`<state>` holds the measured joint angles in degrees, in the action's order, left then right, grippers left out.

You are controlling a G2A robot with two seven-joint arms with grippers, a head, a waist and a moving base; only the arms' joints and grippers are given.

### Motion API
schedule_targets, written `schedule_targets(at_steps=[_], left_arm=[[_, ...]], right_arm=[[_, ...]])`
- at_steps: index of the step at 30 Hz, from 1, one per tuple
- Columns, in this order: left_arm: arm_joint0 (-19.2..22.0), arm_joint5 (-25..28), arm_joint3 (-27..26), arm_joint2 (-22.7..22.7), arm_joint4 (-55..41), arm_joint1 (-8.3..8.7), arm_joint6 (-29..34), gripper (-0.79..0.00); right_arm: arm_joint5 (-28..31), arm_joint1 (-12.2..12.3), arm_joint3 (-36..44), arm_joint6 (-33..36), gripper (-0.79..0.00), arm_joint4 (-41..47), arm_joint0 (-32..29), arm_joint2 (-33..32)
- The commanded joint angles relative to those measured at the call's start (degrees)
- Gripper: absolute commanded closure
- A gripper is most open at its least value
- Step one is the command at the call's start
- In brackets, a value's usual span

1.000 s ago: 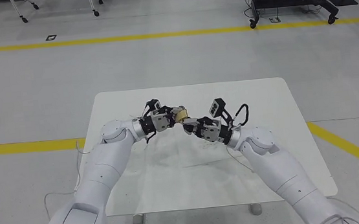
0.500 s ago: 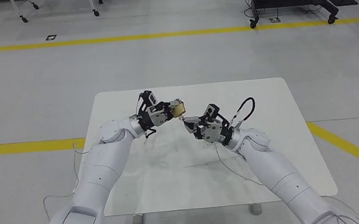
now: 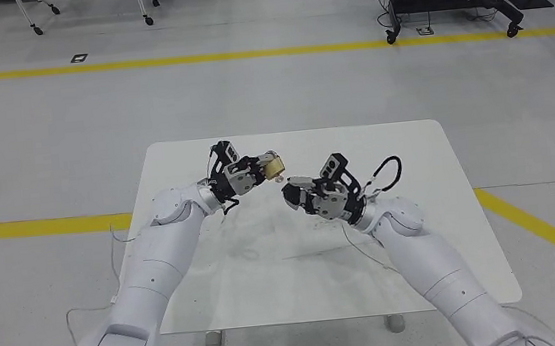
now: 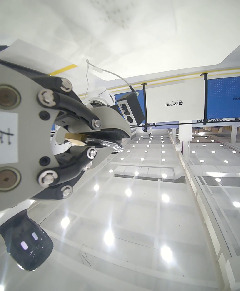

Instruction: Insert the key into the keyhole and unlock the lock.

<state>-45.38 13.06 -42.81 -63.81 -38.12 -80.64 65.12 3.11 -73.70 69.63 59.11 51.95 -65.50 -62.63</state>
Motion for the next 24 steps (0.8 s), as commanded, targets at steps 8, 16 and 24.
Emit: schedule_targets(at_steps=[8, 16, 24], left_arm=[[-0.59, 0.48, -1.13, 0.17, -0.25, -0.02, 1.25, 0.000], [-0.67, 1.35, -1.59, 1.11, -1.27, -0.45, 3.38, 0.000], [-0.38, 3.43, -1.59, 1.50, -1.57, -0.67, 5.12, 0.000]], right_arm=[[-0.81, -0.40, 1.06, -2.02, -0.219, -1.04, 0.04, 1.26], [-1.60, -0.94, -1.07, -2.85, 0.000, 1.54, 0.62, 1.59], [-3.65, -1.66, -3.10, -0.45, 0.000, 7.59, 0.90, 1.73]])
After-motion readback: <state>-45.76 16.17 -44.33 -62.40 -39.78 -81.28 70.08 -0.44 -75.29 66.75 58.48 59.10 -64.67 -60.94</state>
